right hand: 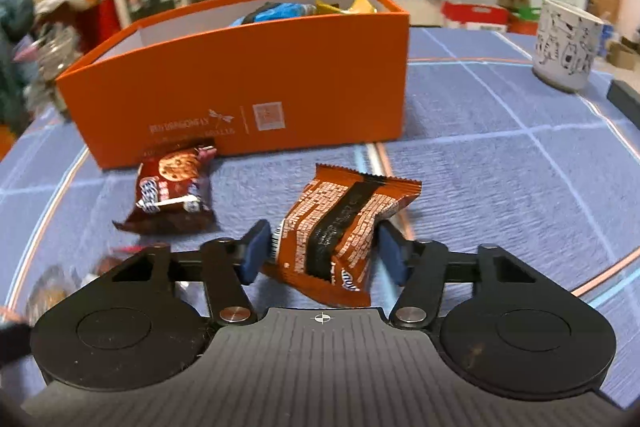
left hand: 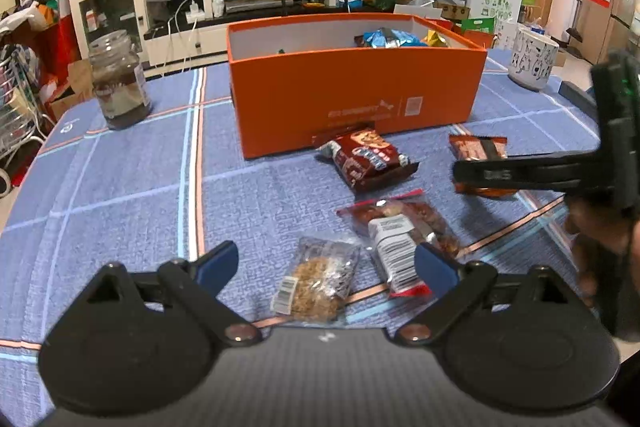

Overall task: Organize snacks
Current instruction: 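Grasp the orange chocolate bar with the right gripper while the left grasps the clear granola bag, then carry both snacks over the orange box and open both grippers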

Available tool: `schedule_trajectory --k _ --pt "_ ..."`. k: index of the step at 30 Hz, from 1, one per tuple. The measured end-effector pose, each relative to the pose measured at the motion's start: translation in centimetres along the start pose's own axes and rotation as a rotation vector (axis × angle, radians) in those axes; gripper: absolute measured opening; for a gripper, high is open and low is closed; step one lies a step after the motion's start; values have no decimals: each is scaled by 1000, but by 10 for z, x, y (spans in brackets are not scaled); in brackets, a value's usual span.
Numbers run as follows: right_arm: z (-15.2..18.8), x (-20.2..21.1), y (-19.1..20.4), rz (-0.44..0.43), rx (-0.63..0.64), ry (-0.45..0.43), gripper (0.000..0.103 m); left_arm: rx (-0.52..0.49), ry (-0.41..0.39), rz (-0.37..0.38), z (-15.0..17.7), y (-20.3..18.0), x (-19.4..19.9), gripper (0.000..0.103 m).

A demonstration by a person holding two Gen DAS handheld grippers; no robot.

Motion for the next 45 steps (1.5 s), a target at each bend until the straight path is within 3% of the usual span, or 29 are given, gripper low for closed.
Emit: schedule_trajectory --k 7,12,13,17,23,29,33,37,40,45 --pt "-1 20 -10 -106 114 71 32 40 -24 39 -8 -27 5 95" --pt "12 14 -18 -149 92 100 35 -37 -19 49 -1 -33 -2 94" --pt "12 14 -19 -152 89 92 35 -62 -15 49 -1 -31 -4 93" --pt "13 13 -19 -177 123 74 38 -102 22 104 0 -18 -11 66" --pt "11 13 -20 -225 106 77 47 -85 53 131 0 7 -14 65" --pt "10 10 -15 -219 127 82 53 -111 153 103 19 4 -35 65" --pt "10 11 -15 -215 128 85 53 -90 159 91 22 10 -36 52" --pt "10 12 -14 -199 135 100 33 -61 164 80 22 11 -33 37" --pt "11 14 -12 -215 116 112 29 -73 142 59 18 8 -26 34" --pt "10 23 -1 -193 197 71 24 -54 81 45 3 9 -15 34"
Point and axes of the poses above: each gripper's, at about its wrist camera, not at the fingertips, and x roughly against the way its jaws point, y to its left, z to its underside, the point moved 10 cm from there along -x, roughly the way its jaws point, and after that the axes turned 1 degree about -z, right-handed, at the moved point
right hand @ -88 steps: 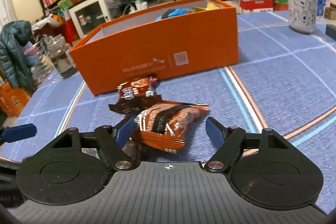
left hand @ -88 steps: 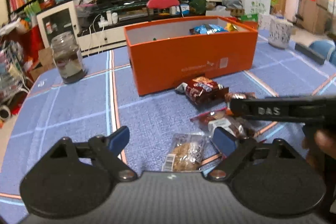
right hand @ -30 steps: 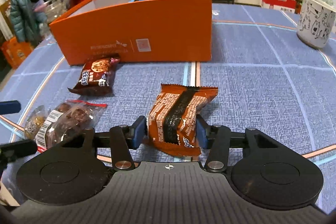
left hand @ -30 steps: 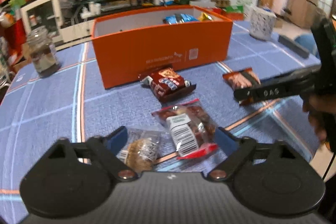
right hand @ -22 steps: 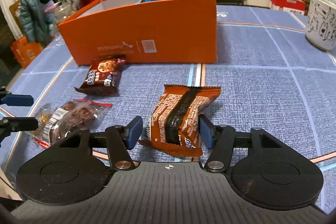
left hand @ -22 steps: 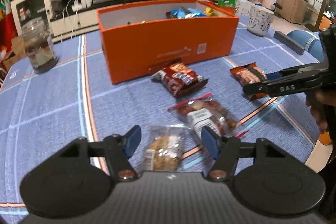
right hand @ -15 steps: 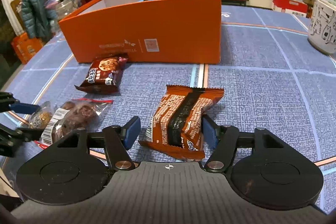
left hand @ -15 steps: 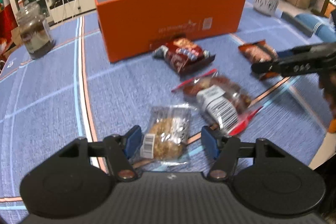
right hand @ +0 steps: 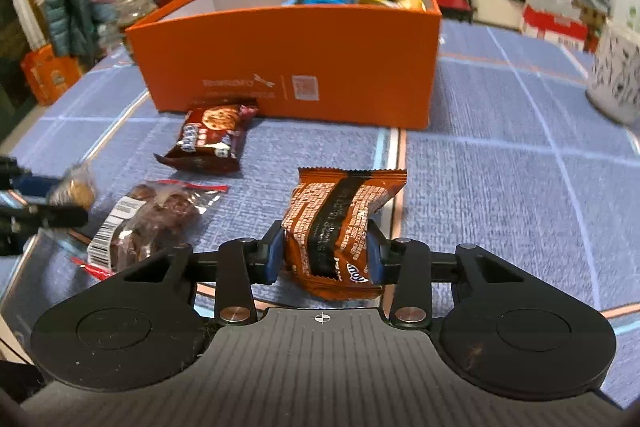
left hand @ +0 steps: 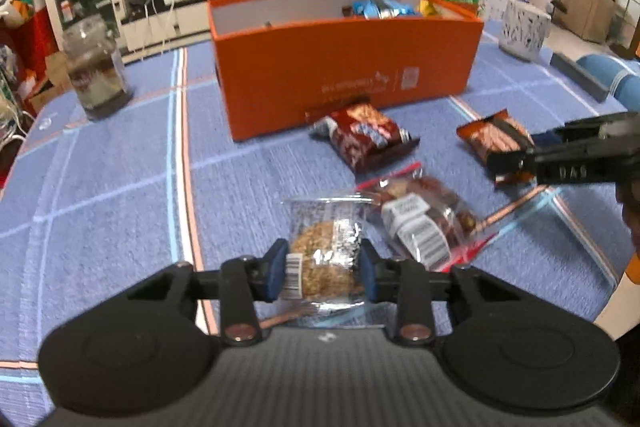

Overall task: Organize snacks
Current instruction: 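Carry both snacks over the orange box and open both grippers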

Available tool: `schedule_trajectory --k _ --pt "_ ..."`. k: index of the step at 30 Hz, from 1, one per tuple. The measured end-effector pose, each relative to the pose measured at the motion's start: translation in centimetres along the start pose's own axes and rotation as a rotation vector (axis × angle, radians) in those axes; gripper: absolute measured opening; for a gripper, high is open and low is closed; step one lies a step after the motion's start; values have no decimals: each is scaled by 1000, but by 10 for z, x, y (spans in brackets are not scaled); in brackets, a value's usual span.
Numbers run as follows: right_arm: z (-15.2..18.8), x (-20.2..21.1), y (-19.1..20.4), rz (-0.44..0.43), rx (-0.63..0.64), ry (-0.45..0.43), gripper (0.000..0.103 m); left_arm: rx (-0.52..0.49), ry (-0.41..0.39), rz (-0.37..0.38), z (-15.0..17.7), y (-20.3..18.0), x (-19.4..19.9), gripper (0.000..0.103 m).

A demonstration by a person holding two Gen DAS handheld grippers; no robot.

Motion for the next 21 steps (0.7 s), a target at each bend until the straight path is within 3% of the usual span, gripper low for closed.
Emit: schedule_trajectory --k 9,21 --pt "-9 10 14 5 65 -44 24 27 -15 -49 -3 9 2 34" --pt "-19 14 16 -21 25 -58 24 138 5 -225 -9 33 -2 34"
Point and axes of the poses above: each gripper's, at about its wrist camera, not at the fingertips, and x roughly against the way its jaws point, y to its left, z to its underside, the point moved 10 cm from there along -x, roughly the way its jaws point, and after that the axes turned 1 degree about -z, right-handed, at the moved point
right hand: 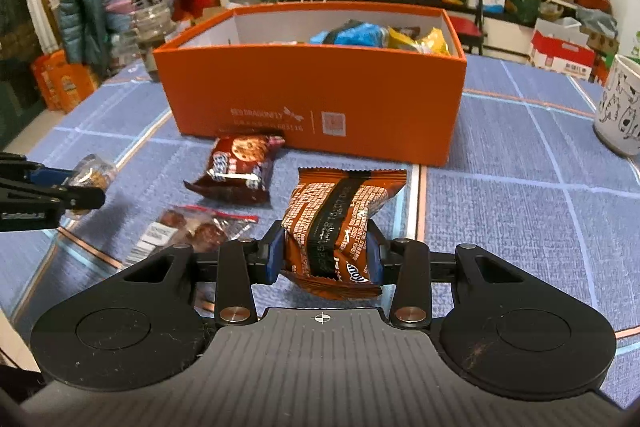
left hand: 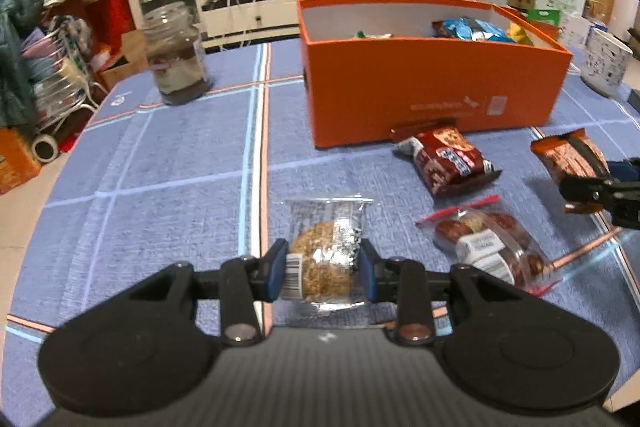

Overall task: Organize snacks
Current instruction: 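Carry both snacks over the orange box and open both grippers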

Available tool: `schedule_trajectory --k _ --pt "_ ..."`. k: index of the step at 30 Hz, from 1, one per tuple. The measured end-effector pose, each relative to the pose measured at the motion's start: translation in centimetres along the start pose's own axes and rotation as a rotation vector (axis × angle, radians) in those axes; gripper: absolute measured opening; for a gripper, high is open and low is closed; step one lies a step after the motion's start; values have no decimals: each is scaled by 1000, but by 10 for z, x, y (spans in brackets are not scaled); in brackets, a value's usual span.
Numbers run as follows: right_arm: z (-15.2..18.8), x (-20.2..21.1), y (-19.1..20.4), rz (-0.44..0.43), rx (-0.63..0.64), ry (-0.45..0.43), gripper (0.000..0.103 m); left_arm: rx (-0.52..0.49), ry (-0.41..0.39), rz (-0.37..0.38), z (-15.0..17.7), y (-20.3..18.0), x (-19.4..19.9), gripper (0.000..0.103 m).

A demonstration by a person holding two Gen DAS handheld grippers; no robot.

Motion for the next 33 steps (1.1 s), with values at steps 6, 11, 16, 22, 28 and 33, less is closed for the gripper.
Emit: schedule_trajectory --k 6,11,16,22,28,33 --pt "-5 3 9 -7 8 -11 24 26 -20 -26 -6 1 5 34" --pt "-9 7 14 -3 16 -14 24 35 -27 -43 -9 1 7 34" --pt "-15 13 22 -18 16 -32 24 46 -49 -57 -15 2 13 34" --pt "-37 33 29 -40 12 -83 24 71 -94 -26 -36 2 33 34" --pt "-93 48 1 -15 -35 -168 24 78 -169 -12 -96 4 44 34" --pt "-163 26 -12 -28 -53 -184 24 73 -176 23 -164 -12 12 34"
Point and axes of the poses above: each gripper's, at about its wrist camera, not at the fingertips, and x roughly against the way its jaws point, y to its left, z to its underside, the point moved 10 cm from there along -x, roughly the way its jaws point, and after that the axes turned 1 degree about -z, right-handed, at the moved point
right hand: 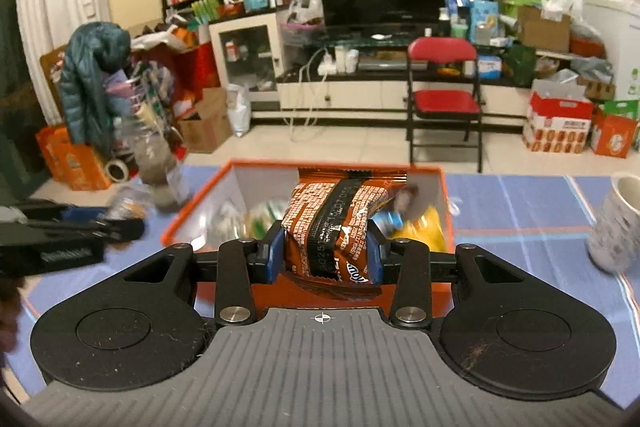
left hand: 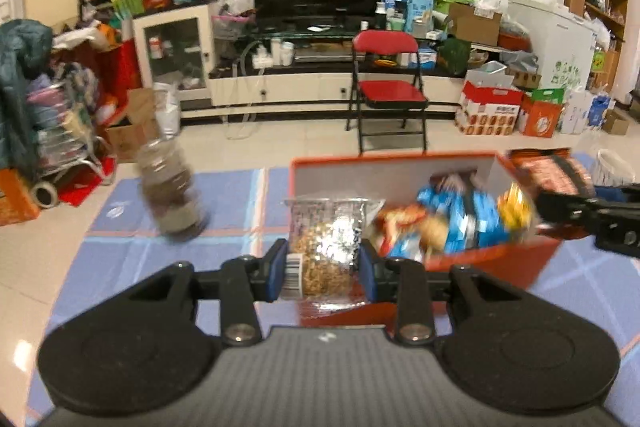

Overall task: Organize snacks
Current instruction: 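Carry both snacks over the orange box and open both grippers, then grasp the clear chocolate-ball bag with the right gripper while the left grasps the red cookie bag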

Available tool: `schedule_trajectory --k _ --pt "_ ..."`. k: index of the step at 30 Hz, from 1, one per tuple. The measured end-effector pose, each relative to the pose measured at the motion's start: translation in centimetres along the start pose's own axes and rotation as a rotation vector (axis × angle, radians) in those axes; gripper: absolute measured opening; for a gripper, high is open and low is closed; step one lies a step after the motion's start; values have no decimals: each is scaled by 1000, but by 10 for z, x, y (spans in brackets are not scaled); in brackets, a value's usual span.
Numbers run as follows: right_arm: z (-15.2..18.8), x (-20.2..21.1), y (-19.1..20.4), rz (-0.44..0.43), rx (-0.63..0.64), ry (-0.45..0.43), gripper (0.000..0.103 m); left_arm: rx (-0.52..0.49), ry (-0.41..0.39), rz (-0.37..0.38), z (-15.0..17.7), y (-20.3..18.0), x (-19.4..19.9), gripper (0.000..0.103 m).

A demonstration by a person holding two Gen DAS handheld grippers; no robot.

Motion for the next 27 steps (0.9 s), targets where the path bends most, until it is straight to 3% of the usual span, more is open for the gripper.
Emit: schedule_trajectory --k 4,5,6,7,9,10,12,15,19,21,27 --pt "-35 -44 1 18 13 16 25 -12 13 15 -28 -18 -47 35" --pt "-39 -58 0 24 17 32 27 -23 14 21 -31 -22 -57 48" --pt "-41 -71 -1 31 13 59 34 -30 13 2 -33 -23 -63 70" --pt "-41 -79 -2 40 0 81 38 -31 7 -22 -33 -21 -65 75" --pt "-40 -70 -5 47 2 53 42 -37 -16 -35 -32 -14 -56 75" --pt "-36 -59 -5 42 10 32 50 -31 -22 -25 -28 -11 -49 76" --pt "-10 -26 0 31 27 8 57 -8 -24 -20 -14 -2 -34 78" --pt "53 13 14 28 -11 6 80 11 -13 -46 16 8 -20 81" --pt "146 30 55 71 -17 32 81 36 18 -66 53 15 -11 81" --pt "172 21 74 78 -11 77 81 49 37 -75 66 20 -5 81" --pt "194 -1 92 126 -19 95 86 72 95 -94 97 43 4 81"
Point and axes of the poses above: each gripper's, at about its wrist camera, not at the fingertips, and x roughly against the way its jaws point, y to its left, z to its underside, the point moved 10 cm from there along -x, roughly the way its jaws point, and after that the axes turned 1 degree about -z, right-handed, at the moved point
